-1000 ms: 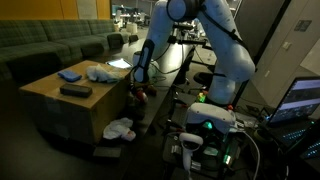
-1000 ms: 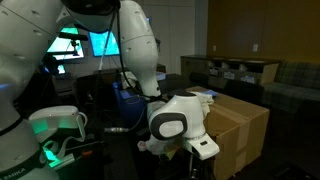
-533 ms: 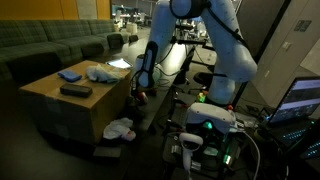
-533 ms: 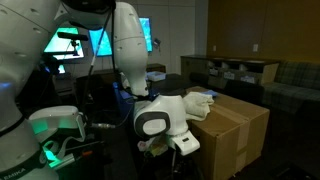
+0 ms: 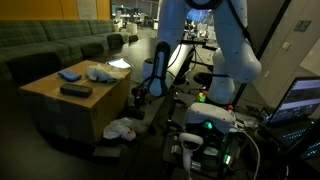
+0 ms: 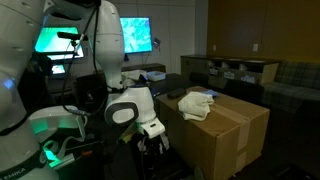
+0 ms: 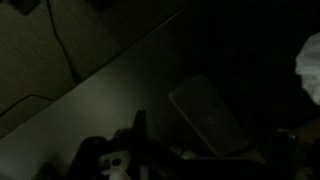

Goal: Replace the objects on the box with the objects on the table one after the other

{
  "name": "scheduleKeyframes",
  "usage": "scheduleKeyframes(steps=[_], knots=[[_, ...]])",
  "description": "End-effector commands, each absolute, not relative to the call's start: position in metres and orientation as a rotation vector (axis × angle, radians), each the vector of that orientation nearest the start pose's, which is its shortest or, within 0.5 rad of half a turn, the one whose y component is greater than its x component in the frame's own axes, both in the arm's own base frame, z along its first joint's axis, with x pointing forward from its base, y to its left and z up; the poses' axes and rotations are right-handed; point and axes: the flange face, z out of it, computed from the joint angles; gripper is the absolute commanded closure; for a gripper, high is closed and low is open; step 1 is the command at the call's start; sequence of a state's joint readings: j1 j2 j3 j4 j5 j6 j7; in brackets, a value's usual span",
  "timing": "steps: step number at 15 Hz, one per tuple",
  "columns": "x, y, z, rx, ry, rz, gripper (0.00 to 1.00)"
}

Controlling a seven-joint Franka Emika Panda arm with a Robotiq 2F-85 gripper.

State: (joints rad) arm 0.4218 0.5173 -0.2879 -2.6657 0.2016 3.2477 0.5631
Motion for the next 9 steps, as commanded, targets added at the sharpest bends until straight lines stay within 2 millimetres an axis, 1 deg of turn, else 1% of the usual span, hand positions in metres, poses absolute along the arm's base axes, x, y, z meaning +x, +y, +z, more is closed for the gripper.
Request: scheduleKeyframes(steps=[1,2,3,4,6,9], knots=[[0.37,0.05,0.104,-3.107,0.701,-0.297,0.0],[0.366,0.059,0.107,-3.108,0.642,-0.302,0.0],[0.366,0.064,0.105,-3.115,0.576,-0.302,0.0],[0.389,0.054,0.102,-3.121,0.52,-0.302,0.0],[0.397,0.053,0.095,-3.139,0.429,-0.298,0.0],[0.412,0.04,0.088,-3.139,0.343,-0.306,0.0]])
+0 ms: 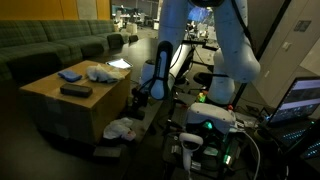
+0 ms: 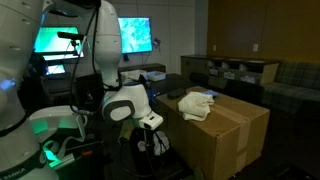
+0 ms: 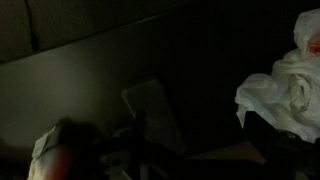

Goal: Replace the objects on the box with the objects on the table one after the other

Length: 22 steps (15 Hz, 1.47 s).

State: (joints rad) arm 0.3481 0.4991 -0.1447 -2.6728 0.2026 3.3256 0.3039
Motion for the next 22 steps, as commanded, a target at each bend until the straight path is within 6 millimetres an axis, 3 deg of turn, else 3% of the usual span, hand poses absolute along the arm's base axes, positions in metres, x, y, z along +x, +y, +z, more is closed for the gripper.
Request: scheduleKeyframes(steps=[1,5,12,17,22], knots=[[0.417,0.035,0.088,-3.13,0.32,-0.305,0.0],[0.43,0.026,0.076,-3.089,0.197,-0.269,0.0],[0.431,-0.001,0.049,-3.088,0.115,-0.18,0.0],[0.422,0.0,0.026,-3.082,0.082,-0.112,0.0],[0.422,0.003,0.016,-3.062,0.067,-0.087,0.0]])
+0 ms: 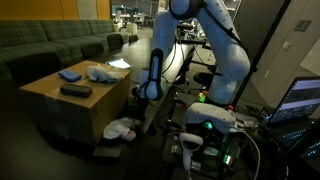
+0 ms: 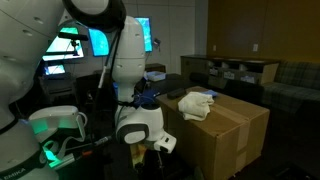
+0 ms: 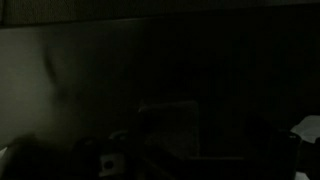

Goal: Replace the objects on the box with the objects on the table one after the other

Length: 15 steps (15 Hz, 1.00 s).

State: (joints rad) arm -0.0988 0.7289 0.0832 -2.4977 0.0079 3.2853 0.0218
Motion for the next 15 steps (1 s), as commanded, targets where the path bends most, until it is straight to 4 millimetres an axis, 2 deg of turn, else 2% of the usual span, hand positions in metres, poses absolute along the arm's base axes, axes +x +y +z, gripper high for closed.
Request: scheduleKeyframes(steps=[1,9,15], knots=[[0.423,0.002,0.014,-3.061,0.068,-0.09,0.0],[0.434,-0.006,0.012,-3.063,0.071,-0.115,0.0],[0.445,-0.014,0.029,-3.069,0.049,-0.177,0.0]])
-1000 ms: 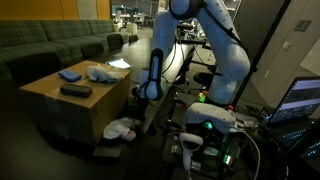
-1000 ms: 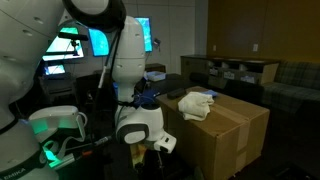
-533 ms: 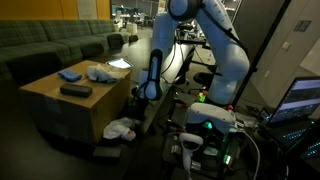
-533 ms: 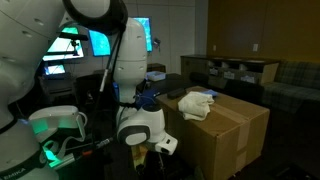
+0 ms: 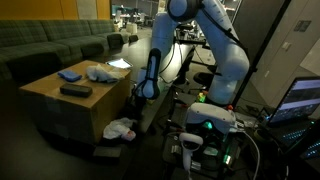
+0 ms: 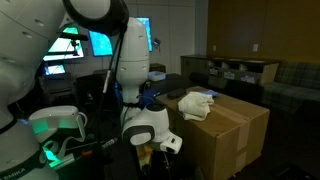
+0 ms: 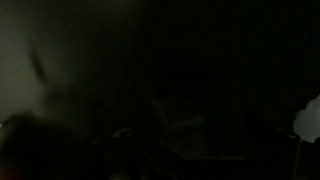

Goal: Replace the objects on the box with the objects on the table one after the other

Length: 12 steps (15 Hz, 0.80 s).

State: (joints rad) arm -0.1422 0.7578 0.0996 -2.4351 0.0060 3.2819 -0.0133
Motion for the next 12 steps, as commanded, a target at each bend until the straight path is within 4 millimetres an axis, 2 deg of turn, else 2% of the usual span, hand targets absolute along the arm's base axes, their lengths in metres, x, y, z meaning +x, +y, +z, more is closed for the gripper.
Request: scheduleKeyframes(steps=[1,12], knots=[[0.445,-0.014,0.033,-3.072,0.034,-0.183,0.0],[0.455,-0.007,0.02,-3.06,-0.021,-0.173,0.0]])
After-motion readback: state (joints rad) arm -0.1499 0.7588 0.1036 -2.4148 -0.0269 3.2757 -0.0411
